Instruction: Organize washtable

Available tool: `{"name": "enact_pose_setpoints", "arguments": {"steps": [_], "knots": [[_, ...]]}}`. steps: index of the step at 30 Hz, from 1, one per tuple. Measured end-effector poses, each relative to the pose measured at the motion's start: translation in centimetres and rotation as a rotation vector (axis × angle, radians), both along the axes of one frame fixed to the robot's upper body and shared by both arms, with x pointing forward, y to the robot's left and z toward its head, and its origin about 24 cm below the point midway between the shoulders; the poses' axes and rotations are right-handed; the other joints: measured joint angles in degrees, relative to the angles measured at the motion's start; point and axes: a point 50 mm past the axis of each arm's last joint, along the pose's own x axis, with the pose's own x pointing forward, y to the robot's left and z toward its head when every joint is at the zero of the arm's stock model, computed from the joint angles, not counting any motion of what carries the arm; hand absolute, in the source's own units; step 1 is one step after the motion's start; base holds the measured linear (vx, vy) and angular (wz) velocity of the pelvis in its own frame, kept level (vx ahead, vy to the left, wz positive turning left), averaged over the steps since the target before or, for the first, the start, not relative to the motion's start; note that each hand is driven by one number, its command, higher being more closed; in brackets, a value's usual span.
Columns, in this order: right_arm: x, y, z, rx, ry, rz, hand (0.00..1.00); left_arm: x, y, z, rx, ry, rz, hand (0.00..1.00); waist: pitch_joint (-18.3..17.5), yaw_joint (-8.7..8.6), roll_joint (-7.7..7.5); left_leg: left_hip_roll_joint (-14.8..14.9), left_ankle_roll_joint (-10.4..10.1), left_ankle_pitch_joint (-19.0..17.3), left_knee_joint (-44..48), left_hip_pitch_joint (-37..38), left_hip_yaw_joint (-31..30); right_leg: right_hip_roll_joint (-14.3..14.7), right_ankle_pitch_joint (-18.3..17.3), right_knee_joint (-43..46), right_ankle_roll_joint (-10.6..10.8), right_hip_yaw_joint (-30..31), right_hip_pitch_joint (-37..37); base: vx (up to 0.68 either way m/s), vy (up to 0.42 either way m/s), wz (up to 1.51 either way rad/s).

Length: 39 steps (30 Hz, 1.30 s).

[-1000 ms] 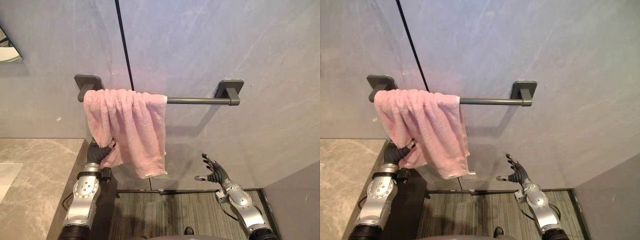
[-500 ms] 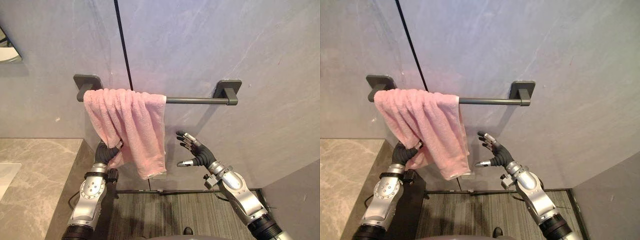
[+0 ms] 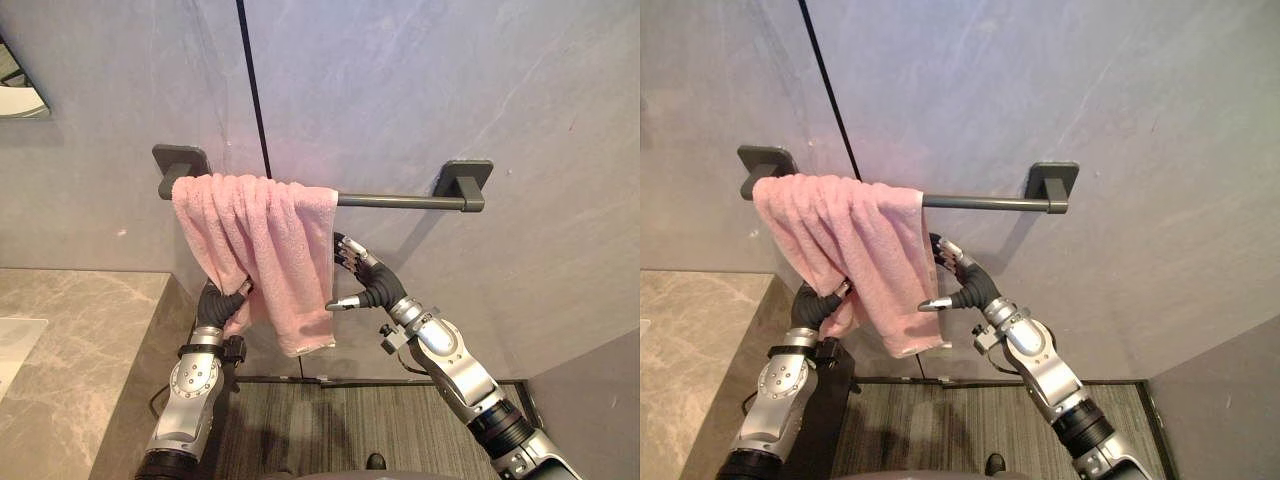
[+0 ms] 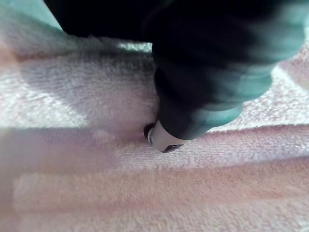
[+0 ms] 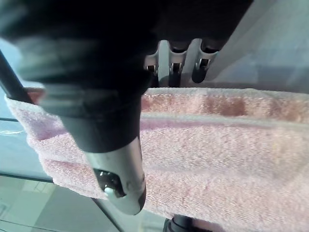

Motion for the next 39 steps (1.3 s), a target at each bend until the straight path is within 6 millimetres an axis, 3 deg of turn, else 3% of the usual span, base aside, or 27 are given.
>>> {"name": "enact_pose_setpoints", "arguments": {"steps": [3, 4, 10, 17, 34, 39], "knots": [[0.0, 1.4, -0.2, -0.002, 0.012, 0.041, 0.00, 0.0, -0.2, 0.0, -0.005, -0.001, -0.005, 1.00, 0.0, 0.02, 0.02, 0.0, 0.0, 0.0, 0.1, -0.1, -0.1, 0.0, 0.0, 0.0, 0.0, -0.1, 0.0, -0.01, -0.004, 0.01], [0.0, 1.7, -0.3, 0.000, 0.016, 0.048, 1.00, 0.0, -0.3, 0.0, -0.006, -0.001, -0.008, 1.00, 0.0, 0.06, 0.02, 0.0, 0.0, 0.0, 0.1, -0.2, -0.1, 0.0, 0.0, 0.0, 0.0, -0.1, 0.0, -0.03, -0.007, 0.03], [-0.5, 4.0, -0.7, -0.004, 0.033, 0.111, 1.00, 0.0, -0.7, 0.2, -0.010, -0.010, -0.019, 1.00, 0.0, 0.29, 0.01, 0.0, 0.0, 0.0, 0.4, -0.5, -0.4, 0.0, 0.0, 0.0, 0.0, -0.4, -0.1, -0.02, -0.004, 0.01], [-0.3, 4.9, -0.7, -0.010, 0.034, 0.134, 1.00, 0.1, -0.7, 0.3, -0.034, -0.019, -0.008, 1.00, 0.0, 0.43, 0.02, 0.1, 0.0, 0.0, 0.5, -0.7, -0.5, 0.0, -0.1, 0.4, -0.2, -0.5, -0.4, -0.03, -0.005, 0.01], [-0.3, 4.8, -0.7, -0.012, 0.032, 0.140, 1.00, 0.1, -1.1, 0.6, -0.050, -0.034, -0.014, 1.00, -0.1, 1.45, 0.01, 0.0, 0.0, 0.0, 0.6, -0.7, -0.6, 0.0, -0.1, 0.5, -0.2, -0.6, -0.4, 0.00, 0.000, 0.00], [0.6, 3.0, -0.4, 0.009, 0.029, 0.059, 1.00, 0.1, -1.1, 0.6, -0.051, -0.035, -0.012, 1.00, -0.1, 1.41, 0.00, 0.0, 0.0, 0.0, 0.6, -0.7, -0.6, 0.0, -0.1, 0.5, -0.2, -0.6, -0.4, 0.00, 0.000, 0.00]]}}
